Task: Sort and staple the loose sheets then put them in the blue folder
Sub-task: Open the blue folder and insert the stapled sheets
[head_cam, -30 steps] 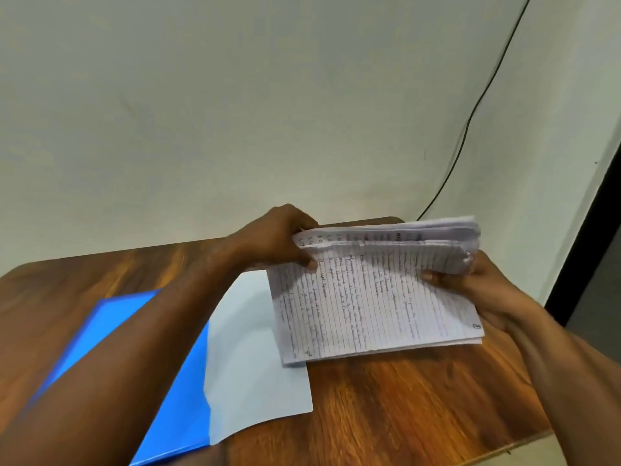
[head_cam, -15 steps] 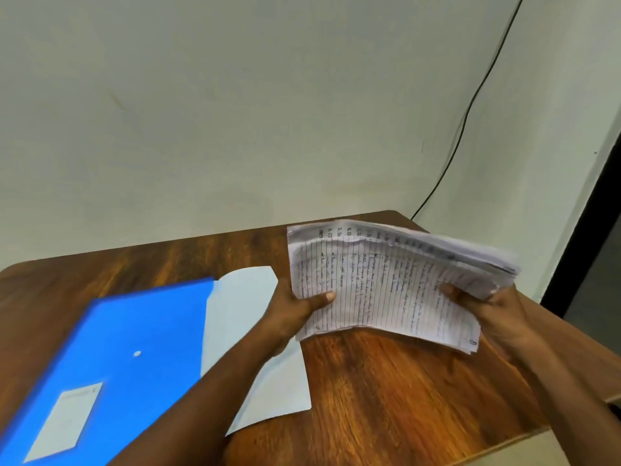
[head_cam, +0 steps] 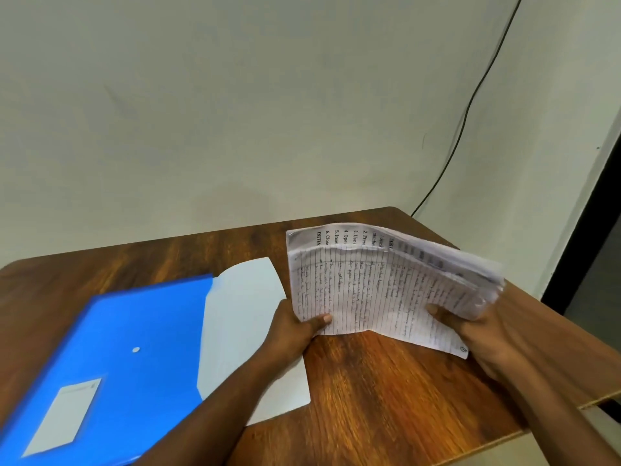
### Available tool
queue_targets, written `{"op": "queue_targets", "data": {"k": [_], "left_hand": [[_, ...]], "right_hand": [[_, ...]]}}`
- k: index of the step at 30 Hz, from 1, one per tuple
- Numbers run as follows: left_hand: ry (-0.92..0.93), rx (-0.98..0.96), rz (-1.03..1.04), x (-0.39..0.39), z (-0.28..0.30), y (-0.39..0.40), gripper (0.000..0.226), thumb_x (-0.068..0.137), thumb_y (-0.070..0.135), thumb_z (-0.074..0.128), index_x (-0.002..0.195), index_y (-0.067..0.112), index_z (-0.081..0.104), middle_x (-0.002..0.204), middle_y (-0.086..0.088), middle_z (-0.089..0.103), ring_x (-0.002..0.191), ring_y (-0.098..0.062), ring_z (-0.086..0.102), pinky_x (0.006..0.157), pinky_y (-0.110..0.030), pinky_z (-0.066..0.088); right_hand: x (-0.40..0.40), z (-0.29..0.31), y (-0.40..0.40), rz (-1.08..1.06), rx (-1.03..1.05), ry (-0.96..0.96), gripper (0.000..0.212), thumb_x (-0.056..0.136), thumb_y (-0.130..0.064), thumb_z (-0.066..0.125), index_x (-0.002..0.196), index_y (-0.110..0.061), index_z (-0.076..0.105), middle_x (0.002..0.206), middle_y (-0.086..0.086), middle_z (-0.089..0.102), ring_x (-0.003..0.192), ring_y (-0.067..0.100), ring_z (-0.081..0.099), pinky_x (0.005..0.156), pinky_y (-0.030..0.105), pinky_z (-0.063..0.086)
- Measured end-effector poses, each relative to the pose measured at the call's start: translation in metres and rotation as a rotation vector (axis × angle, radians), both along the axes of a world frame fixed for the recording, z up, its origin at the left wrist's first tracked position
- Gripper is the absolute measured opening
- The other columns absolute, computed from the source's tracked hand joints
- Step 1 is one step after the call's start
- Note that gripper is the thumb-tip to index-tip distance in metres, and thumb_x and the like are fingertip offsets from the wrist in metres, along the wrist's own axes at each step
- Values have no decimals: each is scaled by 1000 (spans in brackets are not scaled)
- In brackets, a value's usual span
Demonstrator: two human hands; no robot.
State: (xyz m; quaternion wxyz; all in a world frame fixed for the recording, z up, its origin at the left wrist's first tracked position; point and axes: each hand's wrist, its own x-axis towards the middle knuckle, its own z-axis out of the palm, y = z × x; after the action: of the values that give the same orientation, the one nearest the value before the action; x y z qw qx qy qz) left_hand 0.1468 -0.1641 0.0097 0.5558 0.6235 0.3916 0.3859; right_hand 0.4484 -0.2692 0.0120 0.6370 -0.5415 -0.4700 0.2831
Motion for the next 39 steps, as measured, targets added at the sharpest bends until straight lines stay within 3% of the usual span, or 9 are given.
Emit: {"op": "queue_targets", "data": {"k": [7, 12, 16, 21, 24, 26, 31, 33, 39], "left_hand": [[-46, -82, -78, -2, 17, 6, 49, 88, 15, 82, 132, 23, 62, 118, -2, 75, 111, -22, 74, 89, -44, 64], [-55, -167, -100, -18, 38, 10, 45, 87, -1, 78, 122, 24, 65, 113, -3, 75, 110, -30, 71, 92, -44, 63], [55, -207, -134, -42, 52, 22, 54, 78, -5, 83, 123, 20, 65, 123, -12, 70, 118, -36, 67, 102, -54, 56], [318, -182, -264, -55, 82, 43, 61, 69, -4, 86, 123, 14, 64, 128, -12, 68, 124, -35, 65, 106, -57, 53], [442, -157, -389, -49, 106, 50, 42, 78, -12, 81, 113, 9, 67, 118, -10, 76, 115, -32, 72, 104, -51, 56], [509, -132, -446, -44, 121, 51, 34, 84, -15, 74, 107, 9, 67, 109, -5, 78, 109, -29, 75, 96, -43, 61], [635, -48, -486, -40, 141, 58, 35, 85, -10, 76, 112, 10, 65, 115, -6, 76, 110, -28, 74, 94, -41, 62], [654, -44, -508, -41, 144, 61, 33, 85, -12, 75, 109, 10, 67, 109, -3, 79, 105, -25, 76, 93, -42, 62], [692, -105, -553, -51, 145, 71, 34, 89, -17, 67, 104, 14, 66, 94, 7, 81, 91, -13, 79, 80, -30, 65]], "right_hand": [[7, 19, -1, 82, -162, 117, 71, 60, -23, 100, 121, -10, 67, 116, 13, 77, 104, 34, 76, 86, 55, 63], [15, 58, -10, 165, -266, 195, 43, 80, -1, 78, 122, -2, 68, 119, 19, 76, 109, 39, 74, 101, 62, 53], [13, 78, -11, 101, -206, 172, 100, 36, -41, 107, 122, -6, 70, 115, 18, 77, 103, 38, 75, 83, 47, 64], [-9, 120, 4, -204, -51, -362, 105, 54, -47, 93, 148, -30, 51, 135, -3, 66, 125, 17, 62, 107, 46, 51], [-34, 145, 17, -51, -153, -731, 116, 50, -58, 95, 151, -38, 41, 140, -15, 62, 132, 12, 56, 107, 35, 47], [-52, 157, 24, 176, -235, -833, 91, 56, -49, 99, 134, -41, 52, 118, -30, 70, 115, 0, 66, 91, 20, 54], [-54, 152, 51, 415, -273, -680, 82, 58, -42, 103, 127, -30, 60, 120, -6, 72, 111, 19, 72, 91, 53, 61], [-46, 143, 58, 609, -541, -390, 71, 79, -16, 92, 139, -11, 54, 128, 16, 71, 119, 39, 69, 101, 64, 53], [-42, 123, 69, 847, -795, -137, 45, 97, 6, 64, 141, 0, 53, 137, 32, 62, 126, 54, 60, 102, 69, 48]]}}
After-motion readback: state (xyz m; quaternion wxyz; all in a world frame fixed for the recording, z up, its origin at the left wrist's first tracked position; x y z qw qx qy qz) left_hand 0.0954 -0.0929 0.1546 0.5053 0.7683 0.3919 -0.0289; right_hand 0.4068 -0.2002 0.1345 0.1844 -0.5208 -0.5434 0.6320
